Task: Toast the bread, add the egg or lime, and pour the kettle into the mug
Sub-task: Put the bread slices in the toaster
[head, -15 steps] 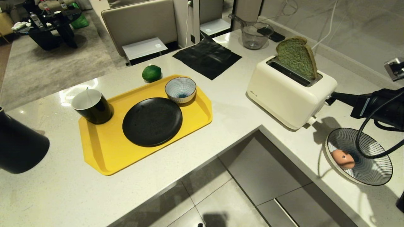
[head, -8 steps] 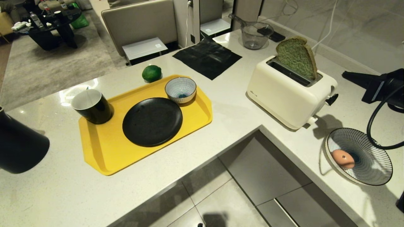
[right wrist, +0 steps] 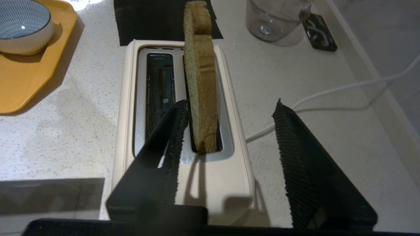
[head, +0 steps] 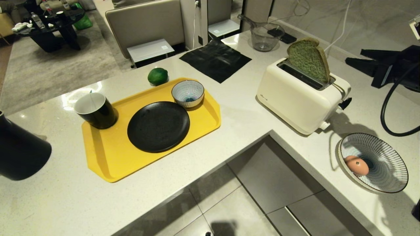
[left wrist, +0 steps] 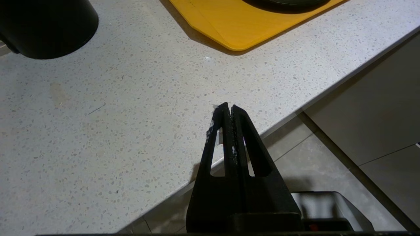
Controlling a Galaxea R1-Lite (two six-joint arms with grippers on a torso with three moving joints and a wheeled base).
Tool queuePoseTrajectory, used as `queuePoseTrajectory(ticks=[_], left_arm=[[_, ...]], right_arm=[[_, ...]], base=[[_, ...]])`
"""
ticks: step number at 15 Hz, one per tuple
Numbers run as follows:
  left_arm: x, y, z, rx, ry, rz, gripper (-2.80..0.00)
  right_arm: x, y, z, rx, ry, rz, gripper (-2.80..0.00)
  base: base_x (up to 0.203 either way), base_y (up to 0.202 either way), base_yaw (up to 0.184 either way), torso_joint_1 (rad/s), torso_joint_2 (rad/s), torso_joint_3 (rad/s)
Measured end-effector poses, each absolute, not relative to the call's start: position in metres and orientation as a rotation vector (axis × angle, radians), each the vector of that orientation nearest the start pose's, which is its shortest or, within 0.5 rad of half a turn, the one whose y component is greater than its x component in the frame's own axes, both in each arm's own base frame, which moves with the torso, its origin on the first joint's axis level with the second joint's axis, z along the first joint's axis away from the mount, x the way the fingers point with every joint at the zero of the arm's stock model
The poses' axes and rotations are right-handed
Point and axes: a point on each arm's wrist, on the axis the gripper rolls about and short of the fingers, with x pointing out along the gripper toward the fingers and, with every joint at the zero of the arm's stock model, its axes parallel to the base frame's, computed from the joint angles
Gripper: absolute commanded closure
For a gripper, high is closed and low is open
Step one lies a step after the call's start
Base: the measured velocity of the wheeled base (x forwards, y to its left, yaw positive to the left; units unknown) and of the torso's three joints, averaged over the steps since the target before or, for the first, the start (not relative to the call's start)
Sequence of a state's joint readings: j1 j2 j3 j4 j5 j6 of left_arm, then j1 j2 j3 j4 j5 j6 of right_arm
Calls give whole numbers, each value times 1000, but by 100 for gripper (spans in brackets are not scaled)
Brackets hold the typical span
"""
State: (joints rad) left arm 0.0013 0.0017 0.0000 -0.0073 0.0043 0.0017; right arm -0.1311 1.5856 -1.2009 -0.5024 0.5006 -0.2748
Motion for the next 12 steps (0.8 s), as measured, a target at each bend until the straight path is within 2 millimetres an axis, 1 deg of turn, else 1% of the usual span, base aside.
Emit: queuePoseTrajectory(ticks=[3, 6, 9, 12], left_arm=[[-23, 0, 76, 2, -5, 5, 0], [-23, 0, 76, 2, -6, 5, 0], [-23, 0, 76, 2, -6, 6, 0], [-23, 0, 76, 1, -6, 6, 0]], right_arm=[[302, -13, 320, -406, -192, 342, -280], [308, 0, 316, -482, -201, 354, -280], [317, 12, 314, -491, -189, 334, -280], [324, 22, 319, -491, -215, 348, -280]], base=[[0, 0, 0, 0, 0, 0], [0, 0, 0, 0, 0, 0], [0, 0, 0, 0, 0, 0], [0, 0, 0, 0, 0, 0]])
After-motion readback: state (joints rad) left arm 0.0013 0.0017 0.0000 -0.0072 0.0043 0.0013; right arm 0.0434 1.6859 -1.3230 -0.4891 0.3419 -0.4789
